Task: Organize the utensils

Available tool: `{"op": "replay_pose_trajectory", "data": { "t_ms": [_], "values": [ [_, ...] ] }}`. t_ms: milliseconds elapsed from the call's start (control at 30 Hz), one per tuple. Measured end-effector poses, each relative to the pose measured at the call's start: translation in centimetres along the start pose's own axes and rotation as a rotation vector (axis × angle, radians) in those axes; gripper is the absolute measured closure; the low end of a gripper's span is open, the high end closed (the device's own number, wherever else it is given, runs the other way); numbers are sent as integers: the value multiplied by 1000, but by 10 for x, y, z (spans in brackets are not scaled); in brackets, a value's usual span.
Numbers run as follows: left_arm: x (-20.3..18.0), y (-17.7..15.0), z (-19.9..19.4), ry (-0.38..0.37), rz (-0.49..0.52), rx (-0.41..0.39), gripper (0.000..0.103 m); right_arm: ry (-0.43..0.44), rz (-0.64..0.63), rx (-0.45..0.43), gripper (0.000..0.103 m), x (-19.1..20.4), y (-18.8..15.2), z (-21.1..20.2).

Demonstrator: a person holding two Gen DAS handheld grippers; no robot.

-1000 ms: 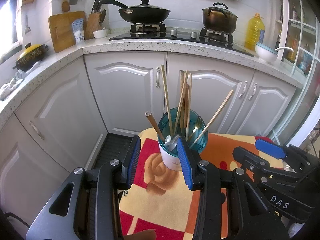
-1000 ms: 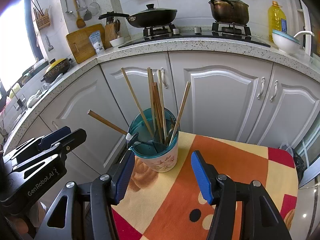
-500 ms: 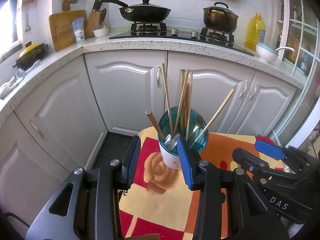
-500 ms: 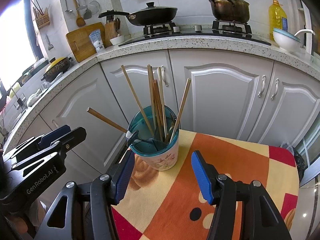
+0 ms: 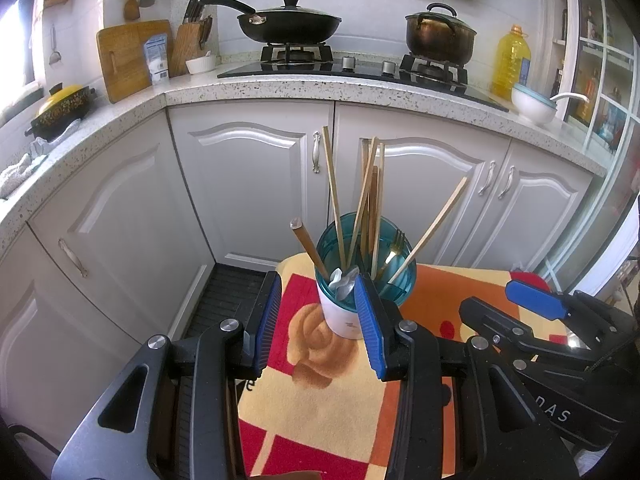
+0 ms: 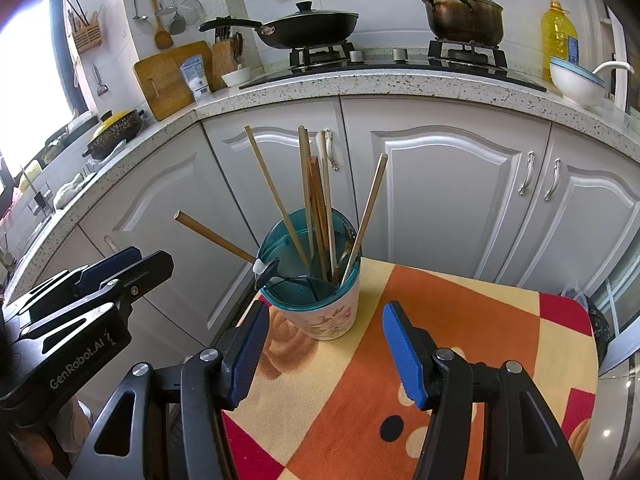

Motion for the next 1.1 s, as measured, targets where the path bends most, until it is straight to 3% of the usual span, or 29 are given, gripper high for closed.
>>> {"op": "replay_pose_trajectory", "data": {
  "t_ms": [1100],
  "values": [
    [-4, 3, 4, -1, 5, 10, 66, 5, -6, 3, 46, -1, 3, 5]
  ]
}}
Point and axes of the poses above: each gripper's, at about its wrist camera, not at the fingertips, and z roughly the way its jaws point, x to its left, y to its top, the point moved 10 cm from there along z, roughly the way its jaws point, and after that the axes turned 11 degrees about -z, right-handed, at the moved point
